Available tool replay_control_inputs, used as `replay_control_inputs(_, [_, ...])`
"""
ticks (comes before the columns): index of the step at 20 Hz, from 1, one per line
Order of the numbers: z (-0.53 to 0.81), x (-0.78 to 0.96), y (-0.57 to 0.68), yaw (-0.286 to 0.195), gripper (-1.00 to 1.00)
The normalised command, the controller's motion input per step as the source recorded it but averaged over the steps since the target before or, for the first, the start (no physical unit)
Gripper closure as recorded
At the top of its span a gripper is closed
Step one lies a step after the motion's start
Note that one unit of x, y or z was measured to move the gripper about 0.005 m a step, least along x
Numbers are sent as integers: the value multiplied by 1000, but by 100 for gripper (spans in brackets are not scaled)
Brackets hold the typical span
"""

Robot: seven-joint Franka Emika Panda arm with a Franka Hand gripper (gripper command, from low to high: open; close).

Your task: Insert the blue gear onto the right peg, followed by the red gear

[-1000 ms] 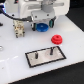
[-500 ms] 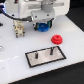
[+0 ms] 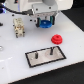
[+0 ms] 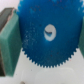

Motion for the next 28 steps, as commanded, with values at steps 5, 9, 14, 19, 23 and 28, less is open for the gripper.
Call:
replay_control_inputs(5, [519,774,-94,0,100])
replay_control_inputs(9, [507,788,-126,0,100])
replay_control_inputs(14, [465,815,-166,0,100])
replay_control_inputs(19, [374,841,-160,0,100])
replay_control_inputs(23, [268,865,-91,0,100])
replay_control_inputs(28, [194,889,-108,0,100])
